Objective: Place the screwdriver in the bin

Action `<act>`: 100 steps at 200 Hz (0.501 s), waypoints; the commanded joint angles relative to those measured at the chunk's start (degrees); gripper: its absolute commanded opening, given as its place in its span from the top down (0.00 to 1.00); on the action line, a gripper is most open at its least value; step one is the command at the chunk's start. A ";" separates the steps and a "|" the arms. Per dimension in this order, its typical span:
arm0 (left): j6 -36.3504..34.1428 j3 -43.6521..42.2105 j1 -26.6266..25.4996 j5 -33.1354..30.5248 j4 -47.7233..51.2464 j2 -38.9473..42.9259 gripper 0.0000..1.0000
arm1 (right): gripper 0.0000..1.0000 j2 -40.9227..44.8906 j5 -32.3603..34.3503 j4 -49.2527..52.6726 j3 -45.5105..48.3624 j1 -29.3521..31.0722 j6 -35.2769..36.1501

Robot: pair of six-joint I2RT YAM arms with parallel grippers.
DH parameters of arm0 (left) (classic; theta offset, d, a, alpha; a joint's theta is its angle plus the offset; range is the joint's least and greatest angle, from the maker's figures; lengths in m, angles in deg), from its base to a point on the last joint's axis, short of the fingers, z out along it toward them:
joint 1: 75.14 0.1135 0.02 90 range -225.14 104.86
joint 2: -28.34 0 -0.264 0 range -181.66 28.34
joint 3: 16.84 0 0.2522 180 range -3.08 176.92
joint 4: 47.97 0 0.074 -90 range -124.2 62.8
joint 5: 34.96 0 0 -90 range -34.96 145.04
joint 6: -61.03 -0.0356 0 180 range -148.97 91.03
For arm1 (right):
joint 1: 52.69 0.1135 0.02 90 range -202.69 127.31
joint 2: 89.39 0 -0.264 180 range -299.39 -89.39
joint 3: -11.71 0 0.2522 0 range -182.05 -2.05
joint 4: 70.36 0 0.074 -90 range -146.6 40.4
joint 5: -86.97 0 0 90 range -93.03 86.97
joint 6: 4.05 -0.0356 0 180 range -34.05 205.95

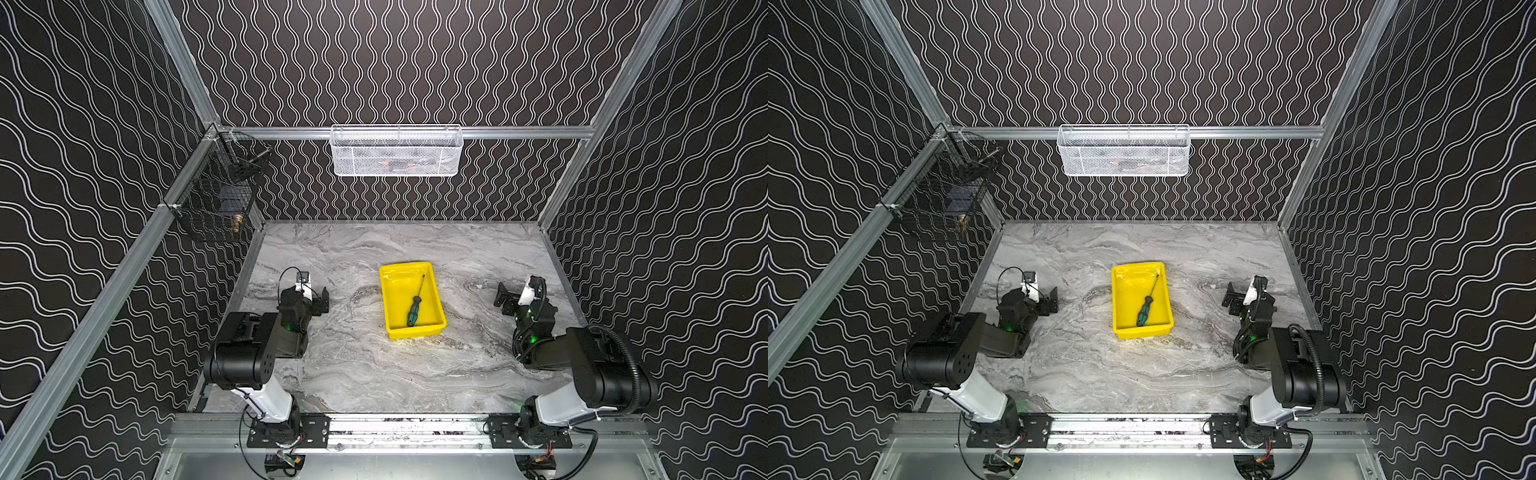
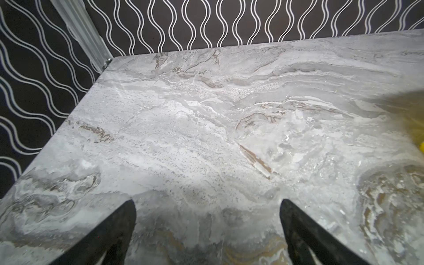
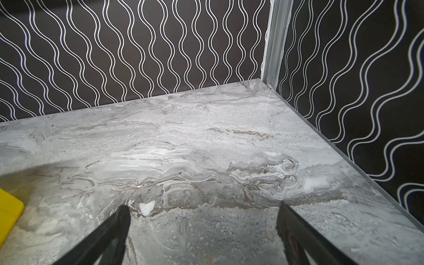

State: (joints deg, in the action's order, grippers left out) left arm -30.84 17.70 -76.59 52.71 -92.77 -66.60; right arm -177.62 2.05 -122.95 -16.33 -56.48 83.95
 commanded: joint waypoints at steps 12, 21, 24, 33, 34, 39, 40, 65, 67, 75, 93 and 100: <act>-1.38 0.76 -0.35 1.45 0.20 -0.20 0.01 | 0.01 -0.15 -5.97 -0.19 -1.51 0.10 2.61; -1.68 1.23 -0.51 1.59 1.08 -0.34 0.01 | 0.01 0.33 -6.80 0.36 -1.22 0.01 2.21; -1.73 1.23 -0.56 1.47 1.13 -0.26 0.01 | 0.01 0.19 -6.97 0.44 -1.42 0.01 2.33; -1.73 1.28 -0.64 1.43 1.05 -0.42 0.01 | 0.01 -0.13 -7.16 -0.89 -0.96 -0.07 2.34; -1.73 1.28 -0.65 1.44 1.11 -0.42 0.01 | 0.01 -0.16 -7.18 -1.02 -0.94 -0.07 2.35; -1.69 1.41 -0.66 1.53 1.25 -0.43 0.01 | 0.01 -0.26 -7.31 -1.35 -0.92 -0.07 2.31; -1.67 1.44 -0.66 1.53 1.30 -0.43 0.01 | 0.01 -0.27 -7.34 -1.38 -0.92 -0.07 2.33; -1.73 1.39 -0.66 1.50 1.33 -0.44 0.02 | 0.01 -0.08 -7.04 -1.15 -0.80 -0.08 2.44; -1.73 1.40 -0.66 1.53 1.39 -0.43 0.02 | 0.01 -0.08 -6.98 -1.33 -0.72 -0.08 2.44; -1.80 1.41 -0.66 1.38 1.14 -0.39 0.02 | 0.01 0.05 -6.33 -1.76 -0.51 -0.08 2.46; -1.89 1.29 -0.83 1.10 1.17 -0.41 0.01 | 0.01 0.00 -6.89 -1.03 -0.86 -0.08 2.31; -1.89 1.29 -0.92 0.90 1.15 -0.34 0.01 | 0.01 0.15 -6.37 -1.18 -0.66 -0.08 2.61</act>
State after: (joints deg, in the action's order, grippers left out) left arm -32.13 18.81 -77.40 53.74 -90.93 -66.95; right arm -177.68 -3.96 -122.49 -17.01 -56.55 85.57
